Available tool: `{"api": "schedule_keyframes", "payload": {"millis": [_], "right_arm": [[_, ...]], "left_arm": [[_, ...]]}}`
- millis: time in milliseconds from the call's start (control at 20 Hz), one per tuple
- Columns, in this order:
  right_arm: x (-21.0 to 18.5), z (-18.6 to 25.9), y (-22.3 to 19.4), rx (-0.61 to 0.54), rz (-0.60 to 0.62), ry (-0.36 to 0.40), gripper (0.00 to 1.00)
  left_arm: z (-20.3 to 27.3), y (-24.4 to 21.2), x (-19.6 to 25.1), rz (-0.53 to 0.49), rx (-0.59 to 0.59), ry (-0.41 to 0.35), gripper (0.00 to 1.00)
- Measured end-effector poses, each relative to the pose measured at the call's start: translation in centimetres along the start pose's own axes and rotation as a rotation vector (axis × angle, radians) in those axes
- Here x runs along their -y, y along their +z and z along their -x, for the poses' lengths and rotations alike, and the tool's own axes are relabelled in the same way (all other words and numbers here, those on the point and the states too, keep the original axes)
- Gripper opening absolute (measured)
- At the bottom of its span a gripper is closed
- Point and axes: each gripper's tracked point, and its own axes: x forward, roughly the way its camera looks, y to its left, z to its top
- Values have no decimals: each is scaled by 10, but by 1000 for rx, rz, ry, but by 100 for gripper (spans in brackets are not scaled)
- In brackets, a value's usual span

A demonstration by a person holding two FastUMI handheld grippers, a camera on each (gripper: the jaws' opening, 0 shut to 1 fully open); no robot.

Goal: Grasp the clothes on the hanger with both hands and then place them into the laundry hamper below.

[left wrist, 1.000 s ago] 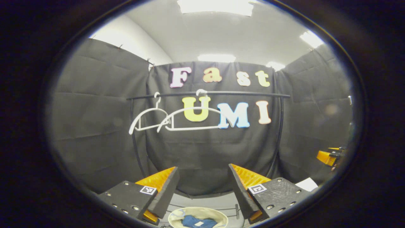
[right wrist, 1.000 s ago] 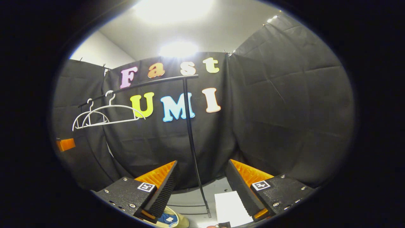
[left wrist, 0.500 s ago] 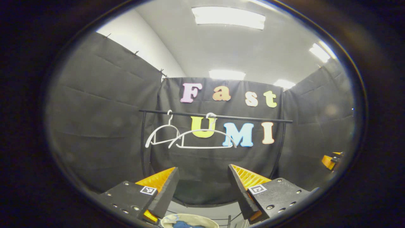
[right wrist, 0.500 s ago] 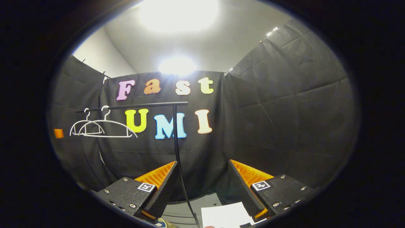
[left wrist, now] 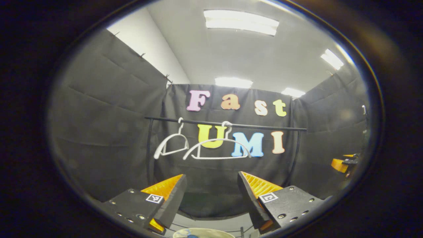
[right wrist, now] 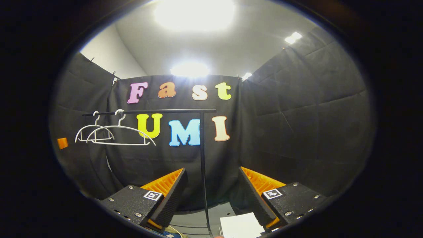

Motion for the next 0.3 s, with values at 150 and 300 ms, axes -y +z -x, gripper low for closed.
{"api": "schedule_keyframes", "payload": {"millis": [150, 300], "right_arm": [[-20, 1, -7, -25, -29, 25, 95], [-25, -4, -7, -28, -48, 9, 95]], "left_arm": [[-5, -10, -24, -24, 20, 16, 89], [-18, -29, -39, 3, 5, 37, 89]]}}
